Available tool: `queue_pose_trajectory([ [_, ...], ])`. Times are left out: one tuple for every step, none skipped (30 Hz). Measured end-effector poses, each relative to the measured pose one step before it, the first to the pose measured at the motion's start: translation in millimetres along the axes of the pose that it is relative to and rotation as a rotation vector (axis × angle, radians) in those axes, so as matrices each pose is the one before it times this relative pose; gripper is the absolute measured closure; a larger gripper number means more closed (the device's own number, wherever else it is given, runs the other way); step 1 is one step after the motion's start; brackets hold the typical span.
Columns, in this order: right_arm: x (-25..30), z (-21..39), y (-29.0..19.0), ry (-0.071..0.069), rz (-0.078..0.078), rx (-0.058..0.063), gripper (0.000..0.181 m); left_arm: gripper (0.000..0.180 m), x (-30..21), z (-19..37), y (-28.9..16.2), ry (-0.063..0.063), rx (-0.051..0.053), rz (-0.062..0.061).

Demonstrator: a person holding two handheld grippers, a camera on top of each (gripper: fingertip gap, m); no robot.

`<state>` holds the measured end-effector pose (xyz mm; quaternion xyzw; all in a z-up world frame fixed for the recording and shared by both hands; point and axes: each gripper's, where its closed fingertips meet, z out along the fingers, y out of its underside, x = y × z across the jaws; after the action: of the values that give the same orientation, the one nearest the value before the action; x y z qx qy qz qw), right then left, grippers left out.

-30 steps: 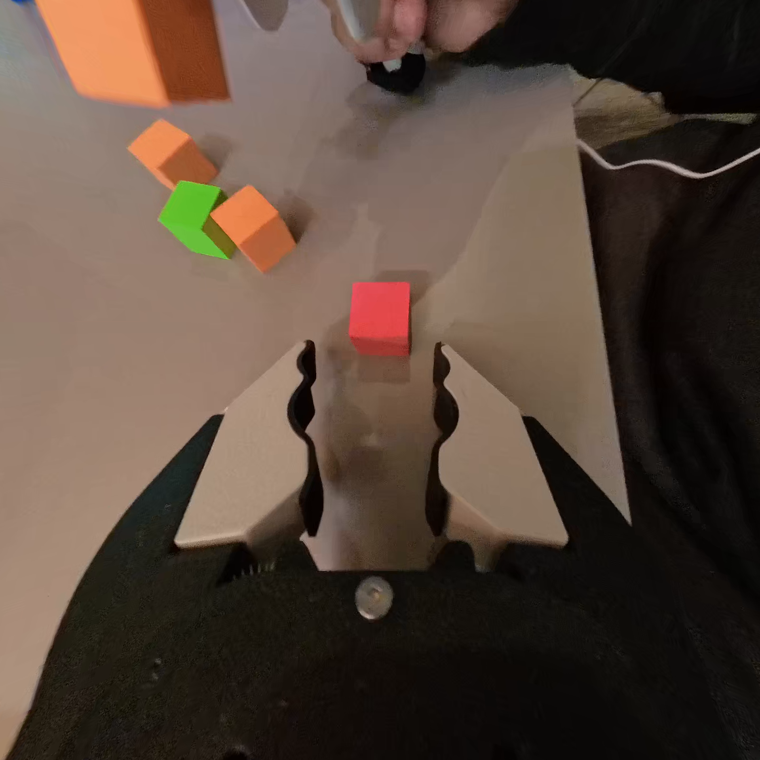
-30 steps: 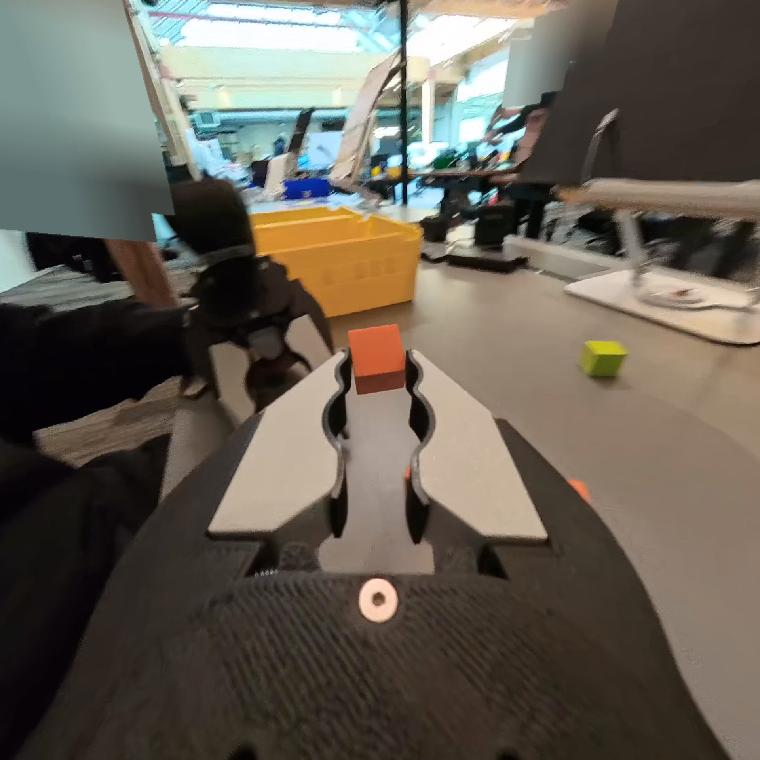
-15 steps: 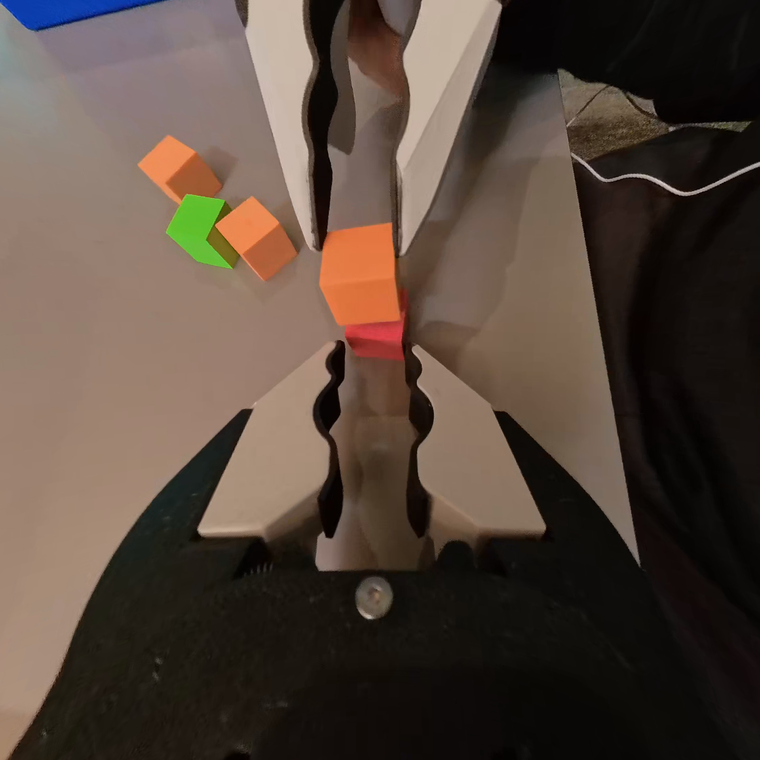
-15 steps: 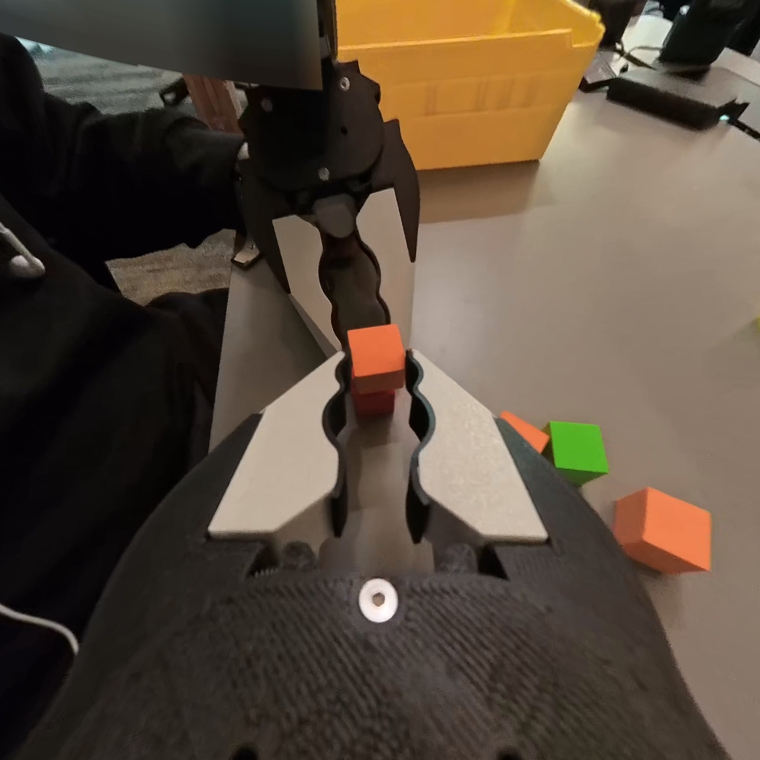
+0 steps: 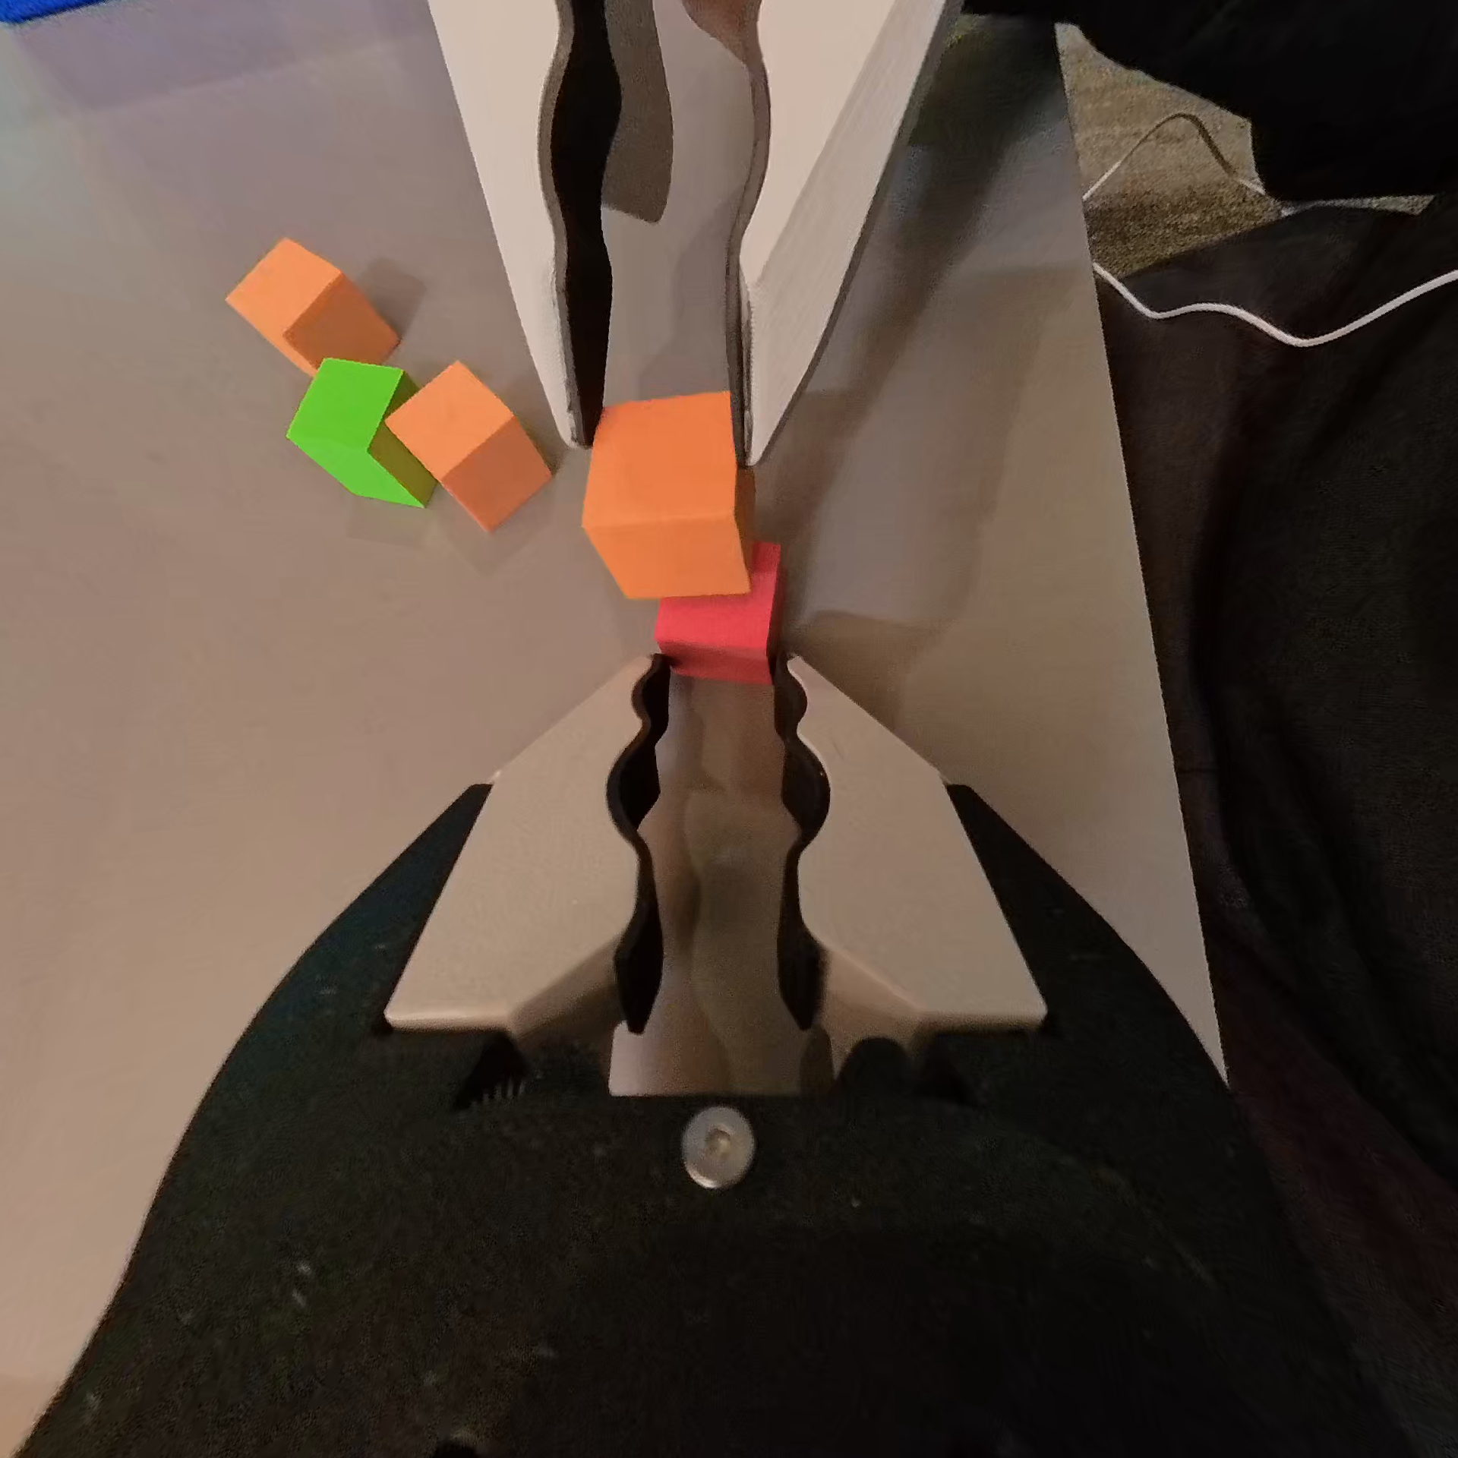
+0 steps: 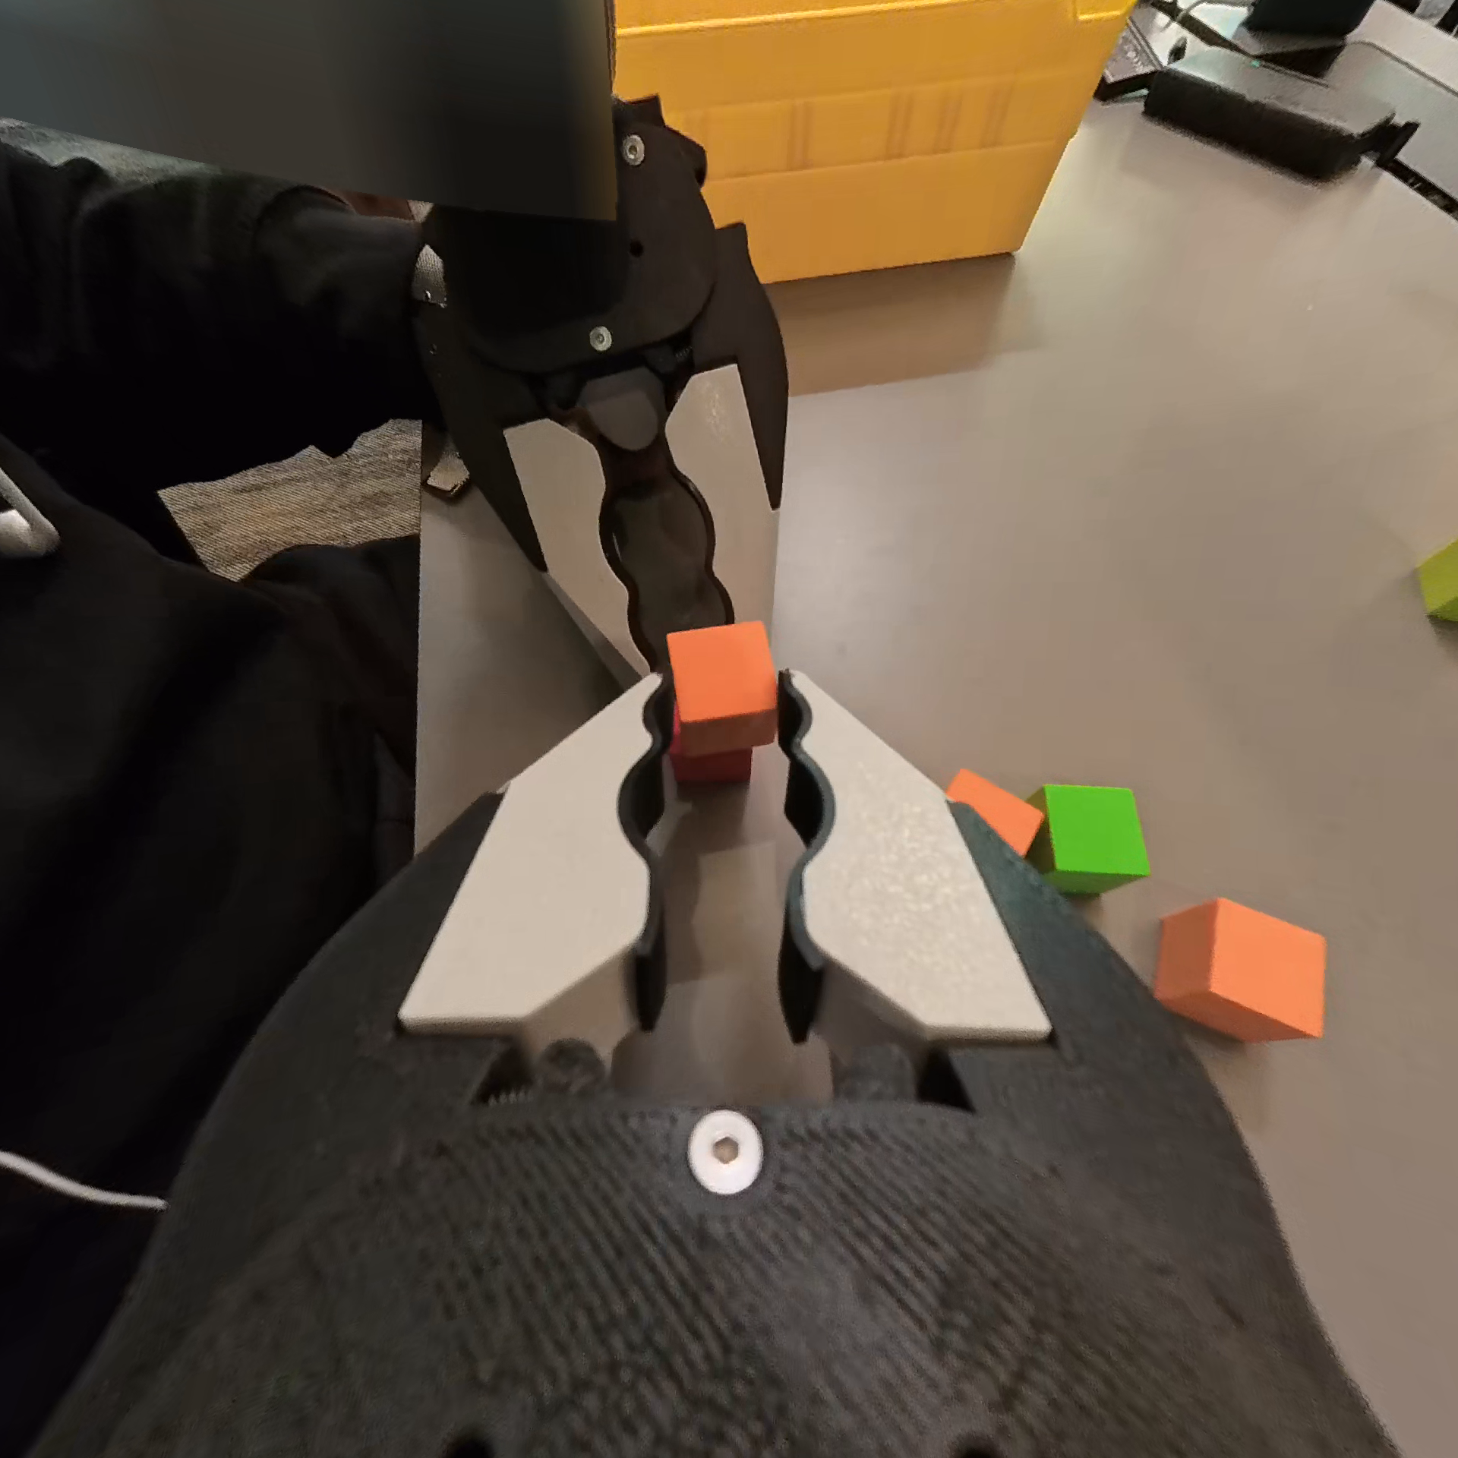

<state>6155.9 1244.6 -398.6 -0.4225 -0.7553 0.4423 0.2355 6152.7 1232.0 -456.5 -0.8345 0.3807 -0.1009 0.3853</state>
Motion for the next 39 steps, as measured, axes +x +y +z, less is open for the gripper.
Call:
queue_pose_trajectory([
  [-0.60,0.02,-0.27,0.0039,-0.0046,-0.0040,0.157,0.156,0.05,-0.03,-0.01,-0.0001,0.0004,0.0000],
  [-0.59,0.26,-0.58,0.0034,-0.0041,-0.0025,0.157,0.156,-0.15,0.01,0.01,-0.0005,0.0000,-0.0010],
  [-0.72,0.45,-0.38,0.0021,-0.0030,-0.0023,0.157,0.156,-0.21,-0.04,0.08,-0.0007,-0.0001,-0.0014],
  [-0.44,0.65,-0.17,0.0027,-0.0022,-0.0033,0.157,0.156,-0.30,0.03,0.02,-0.0009,0.0001,-0.0015],
  [0.00,0.81,0.38,0.0045,-0.0022,-0.0052,0.156,0.156,-0.45,-0.01,0.09,-0.0024,-0.0005,-0.0024],
  [0.39,0.93,1.02,0.0063,-0.0016,-0.0078,0.157,0.156,-0.59,0.21,0.35,-0.0021,-0.0025,-0.0035],
  [0.74,1.01,1.40,0.0082,-0.0014,-0.0101,0.157,0.156,-0.35,0.45,0.57,-0.0001,-0.0047,-0.0035],
  [0.55,0.75,1.17,0.0079,-0.0035,-0.0087,0.157,0.155,0.00,0.33,0.36,0.0012,-0.0030,-0.0011],
  [-0.13,0.48,0.46,0.0028,-0.0042,-0.0033,0.157,0.155,0.08,-0.13,-0.09,-0.0003,0.0007,0.0002],
  [-0.93,0.26,-0.48,-0.0033,-0.0013,0.0019,0.157,0.155,-0.01,0.01,0.13,-0.0004,-0.0001,0.0005],
  [-0.70,0.27,-0.69,-0.0041,0.0007,0.0041,0.157,0.155,-0.05,0.05,-0.06,-0.0006,0.0000,0.0006],
  [-0.44,0.27,-0.38,-0.0027,0.0004,0.0022,0.157,0.155,0.06,0.01,0.12,-0.0002,0.0000,0.0001],
  [-0.36,0.30,0.16,-0.0014,0.0002,-0.0012,0.157,0.155,-0.04,0.01,0.01,0.0004,0.0000,-0.0006],
  [-0.25,0.41,0.33,-0.0002,-0.0008,-0.0026,0.157,0.155,-0.05,-0.04,0.05,0.0001,0.0000,-0.0002],
  [-0.13,0.43,0.25,0.0010,-0.0020,-0.0019,0.157,0.155,0.06,-0.02,0.00,-0.0004,-0.0001,0.0005],
  [0.06,0.43,0.39,0.0019,-0.0019,-0.0021,0.157,0.155,-0.02,0.05,0.07,-0.0008,-0.0001,0.0009],
  [0.17,0.46,0.70,0.0016,-0.0009,-0.0030,0.157,0.155,0.08,-0.02,-0.04,-0.0010,0.0001,0.0010],
  [0.10,0.44,0.63,0.0005,0.0003,-0.0021,0.157,0.155,-0.02,-0.05,0.03,-0.0004,0.0001,0.0005],
  [-0.05,0.38,0.35,-0.0010,0.0012,0.0000,0.156,0.155,-0.03,0.00,-0.01,-0.0002,0.0000,0.0002],
  [-0.14,0.23,0.10,-0.0017,0.0017,0.0012,0.157,0.155,0.05,0.11,0.03,-0.0002,-0.0001,0.0000],
  [-0.11,0.25,0.32,-0.0011,0.0013,0.0000,0.157,0.155,0.01,-0.01,0.01,0.0000,-0.0001,-0.0002],
  [-0.08,0.39,0.59,-0.0003,0.0001,-0.0026,0.156,0.156,0.04,-0.02,0.04,0.0001,-0.0003,-0.0003],
  [-0.03,0.28,0.72,0.0006,-0.0011,-0.0046,0.156,0.156,-0.04,0.05,0.14,0.0004,-0.0004,-0.0005],
  [0.04,0.30,0.59,0.0017,-0.0023,-0.0047,0.157,0.156,0.03,0.04,-0.01,0.0004,-0.0003,-0.0006],
  [-0.04,0.07,0.12,0.0016,-0.0023,-0.0020,0.157,0.156,-0.05,0.00,0.04,0.0003,-0.0002,-0.0006],
  [-0.19,0.07,-0.12,0.0005,-0.0011,-0.0007,0.157,0.156,0.01,0.10,0.08,0.0000,-0.0004,-0.0009],
  [-0.23,0.15,0.01,0.0001,-0.0006,-0.0013,0.157,0.156,-0.11,0.00,0.04,-0.0001,-0.0002,-0.0006],
  [-0.08,0.21,0.02,0.0004,-0.0010,-0.0005,0.157,0.156,0.04,0.00,0.01,0.0002,0.0000,-0.0002],
  [-0.11,0.04,-0.07,0.0003,-0.0010,0.0004,0.157,0.156,0.03,-0.01,0.01,0.0001,-0.0001,-0.0002],
  [0.07,0.05,0.05,-0.0001,-0.0001,0.0005,0.157,0.156,0.02,0.00,0.01,0.0001,0.0000,-0.0001],
  [-0.06,-0.09,0.02,-0.0005,0.0003,0.0004,0.157,0.156,-0.05,0.05,-0.03,0.0000,-0.0001,-0.0002],
  [-0.02,-0.01,0.07,-0.0006,-0.0006,0.0006,0.157,0.156,0.05,-0.06,0.05,-0.0001,0.0000,0.0001],
  [-0.11,-0.05,-0.05,-0.0002,-0.0016,0.0008,0.156,0.156,-0.02,0.07,0.07,-0.0001,0.0000,0.0002],
  [-0.05,-0.01,0.07,0.0002,-0.0016,0.0005,0.156,0.156,0.01,0.00,0.00,0.0001,0.0000,0.0000],
  [-0.08,0.06,-0.05,0.0008,-0.0016,0.0000,0.156,0.156,0.02,0.00,0.00,0.0001,0.0000,-0.0001],
  [-0.07,-0.10,-0.03,0.0013,-0.0016,-0.0004,0.157,0.156,0.06,0.04,-0.05,-0.0001,0.0000,0.0000],
  [0.02,0.06,-0.10,0.0017,-0.0017,-0.0008,0.157,0.156,-0.05,0.00,0.00,-0.0003,0.0000,0.0002],
  [-0.12,0.03,-0.09,0.0017,-0.0016,-0.0008,0.157,0.156,0.01,-0.06,0.05,-0.0004,0.0000,0.0002],
  [0.03,0.11,-0.01,0.0009,-0.0004,-0.0007,0.156,0.156,-0.01,0.00,0.00,-0.0001,0.0000,0.0000],
])
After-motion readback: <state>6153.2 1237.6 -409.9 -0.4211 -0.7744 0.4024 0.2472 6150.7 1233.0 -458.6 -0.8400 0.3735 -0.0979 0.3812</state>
